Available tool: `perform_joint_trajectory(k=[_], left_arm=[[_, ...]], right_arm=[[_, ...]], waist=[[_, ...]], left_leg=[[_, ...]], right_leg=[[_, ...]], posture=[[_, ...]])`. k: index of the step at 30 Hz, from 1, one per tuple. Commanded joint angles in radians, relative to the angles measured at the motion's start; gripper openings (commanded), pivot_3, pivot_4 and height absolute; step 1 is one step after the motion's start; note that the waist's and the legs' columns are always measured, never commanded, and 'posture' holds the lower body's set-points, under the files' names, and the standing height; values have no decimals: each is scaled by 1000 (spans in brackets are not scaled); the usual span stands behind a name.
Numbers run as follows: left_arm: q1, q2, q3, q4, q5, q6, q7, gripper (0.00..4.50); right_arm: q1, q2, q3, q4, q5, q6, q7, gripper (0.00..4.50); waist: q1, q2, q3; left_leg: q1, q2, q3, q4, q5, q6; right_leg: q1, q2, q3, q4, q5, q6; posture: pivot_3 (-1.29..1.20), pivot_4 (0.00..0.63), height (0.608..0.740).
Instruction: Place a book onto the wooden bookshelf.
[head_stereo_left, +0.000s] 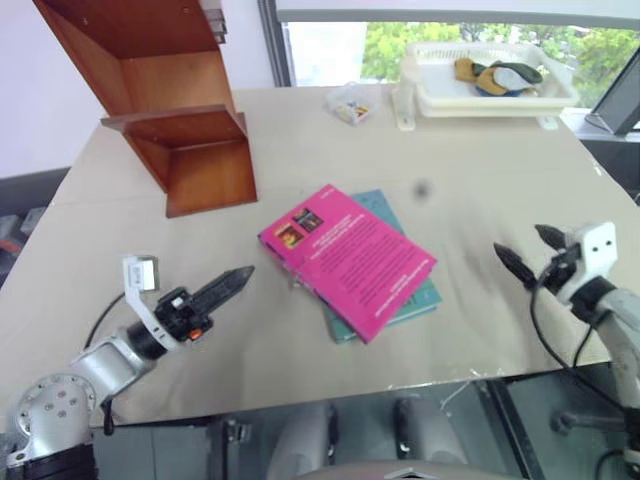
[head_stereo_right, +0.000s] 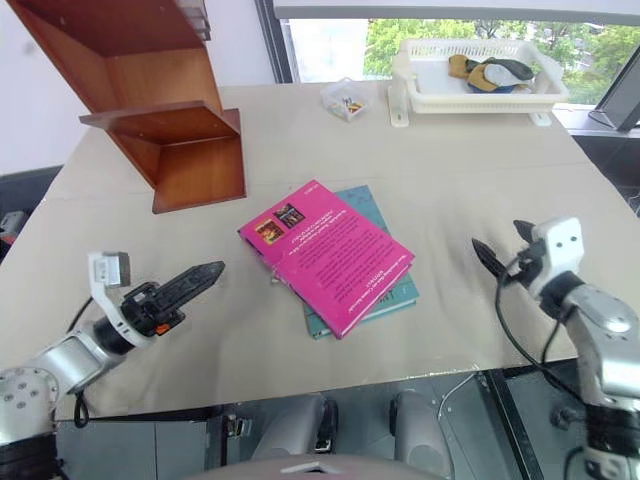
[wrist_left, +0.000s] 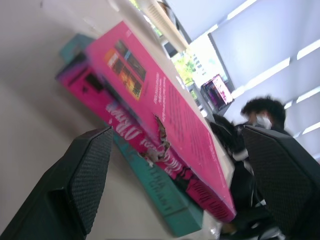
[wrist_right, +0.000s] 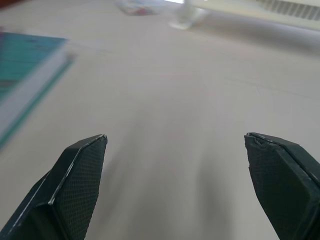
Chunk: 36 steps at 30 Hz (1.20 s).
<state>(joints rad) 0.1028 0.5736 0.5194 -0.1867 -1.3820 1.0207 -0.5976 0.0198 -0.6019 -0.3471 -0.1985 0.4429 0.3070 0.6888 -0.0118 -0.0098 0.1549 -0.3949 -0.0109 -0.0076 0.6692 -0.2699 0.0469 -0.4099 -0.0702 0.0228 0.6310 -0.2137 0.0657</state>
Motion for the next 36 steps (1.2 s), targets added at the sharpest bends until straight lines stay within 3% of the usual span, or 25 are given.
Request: perform_joint_trajectory(k=[1,6,10,23,30,36], left_arm=[[49,-1,-25,-39,-111,75,77,4407],[20,-43,-81,20,-260,93,248,4407],[-1,-83,-122,68,-322,83,338,4407],[-105,-237,-248,190,-397,70,443,4407],[-161,-260,-270,263,-363,78,430,4407],[-185,-272,-281,289,-337,91,409,4407]], right_arm=[[94,-71,-152,-166,201,88,113,4500],[266,-171,-308,-307,466,235,280,4500],[296,-194,-352,-358,579,285,280,4500],[268,-209,-347,-385,620,304,247,4500],[357,-264,-416,-410,772,392,365,4500],[367,-348,-441,-441,715,384,438,4500]], waist=[[-1,0,0],[5,0,0],[11,-2,-2],[35,4,-8],[40,8,-11],[40,9,-12]], left_leg=[[0,0,0,0,0,0],[0,1,0,1,0,0],[2,1,-1,1,0,0],[1,-3,0,2,0,1],[2,-3,-1,2,0,1],[8,-3,0,2,0,1]], right_leg=[[0,0,0,0,0,0],[1,0,0,-1,-2,-3],[4,0,-1,-3,-2,-4],[5,0,-1,-4,-3,-4],[6,0,-2,-5,-3,-4],[12,0,-2,-6,-3,-4]], posture=[[0,150,740],[0,150,740],[0,150,740],[0,150,740],[0,150,740],[0,150,740]])
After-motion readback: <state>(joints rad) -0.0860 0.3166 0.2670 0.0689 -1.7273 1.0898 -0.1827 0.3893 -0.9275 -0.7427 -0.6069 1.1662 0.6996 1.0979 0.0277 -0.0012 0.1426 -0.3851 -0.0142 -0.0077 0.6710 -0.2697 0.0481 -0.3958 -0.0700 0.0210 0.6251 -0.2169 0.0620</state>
